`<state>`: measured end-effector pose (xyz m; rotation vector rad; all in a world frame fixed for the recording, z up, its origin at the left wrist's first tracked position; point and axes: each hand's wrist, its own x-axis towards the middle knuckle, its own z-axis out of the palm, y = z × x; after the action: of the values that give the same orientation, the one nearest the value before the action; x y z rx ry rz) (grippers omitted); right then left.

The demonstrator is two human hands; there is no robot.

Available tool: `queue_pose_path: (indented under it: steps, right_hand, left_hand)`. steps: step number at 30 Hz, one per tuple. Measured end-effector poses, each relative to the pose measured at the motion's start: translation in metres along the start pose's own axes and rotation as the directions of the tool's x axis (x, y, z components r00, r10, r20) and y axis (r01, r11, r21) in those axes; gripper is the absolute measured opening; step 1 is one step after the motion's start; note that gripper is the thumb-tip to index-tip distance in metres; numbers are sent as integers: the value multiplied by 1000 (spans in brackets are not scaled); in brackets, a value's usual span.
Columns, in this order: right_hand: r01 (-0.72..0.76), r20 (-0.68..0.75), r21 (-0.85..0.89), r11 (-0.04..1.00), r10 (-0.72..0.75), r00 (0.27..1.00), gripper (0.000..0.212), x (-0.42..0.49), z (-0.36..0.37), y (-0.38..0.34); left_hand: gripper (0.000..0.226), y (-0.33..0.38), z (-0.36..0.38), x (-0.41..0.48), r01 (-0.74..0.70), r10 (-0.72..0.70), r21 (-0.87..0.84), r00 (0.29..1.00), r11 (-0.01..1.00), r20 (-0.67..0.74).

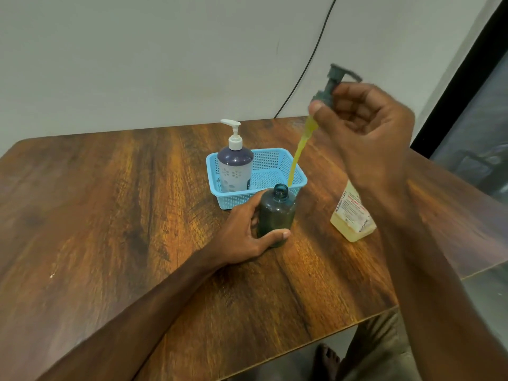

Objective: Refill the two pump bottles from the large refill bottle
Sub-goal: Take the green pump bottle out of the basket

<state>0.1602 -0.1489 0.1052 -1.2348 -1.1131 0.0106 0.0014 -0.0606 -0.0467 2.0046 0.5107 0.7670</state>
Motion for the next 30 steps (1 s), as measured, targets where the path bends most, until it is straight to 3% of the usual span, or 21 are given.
queue_pose_path:
  steps: [4, 7, 9, 12, 17, 20, 24, 30]
  right_hand:
    - [61, -45, -64, 996, -64, 997, 35, 27, -9, -13]
    - [30, 34, -173, 985, -25, 999, 36, 31, -18, -13]
    - [-44, 109, -304, 952, 80, 991, 38, 24, -23, -7]
    - [-133, 207, -553, 823, 290, 934, 37, 3, -26, 18]
    - [-117, 289, -739, 664, 468, 835, 22, -40, -18, 59]
    - [-73, 306, -809, 583, 525, 794, 26, -56, -11, 81]
    - [-13, 286, -862, 508, 508, 812, 35, -61, 0, 101]
    - [-67, 260, -852, 519, 530, 807, 33, -60, 7, 112]
  left_hand:
    - [72, -2, 1, 0, -14, 14, -1, 1000, 1000, -17]
    - [75, -4, 0, 0, -2, 2, 4, 1000, 1000, -2]
    - [74, -4, 0, 0, 13, -14, 12, 1000, 1000, 11]
    - [75, -4, 0, -1, 26, -27, 13, 1000, 1000, 7]
    - [73, -3, 1, 0, 41, -41, 24, 999, 999, 11]
    - [76, -5, 1, 0, 34, -35, 25, 999, 999, 13]
    - [82, -8, 0, 1, 41, -41, 37, 999, 998, 17]
    - [85, -10, 0, 1, 60, -61, 48, 998, 997, 27]
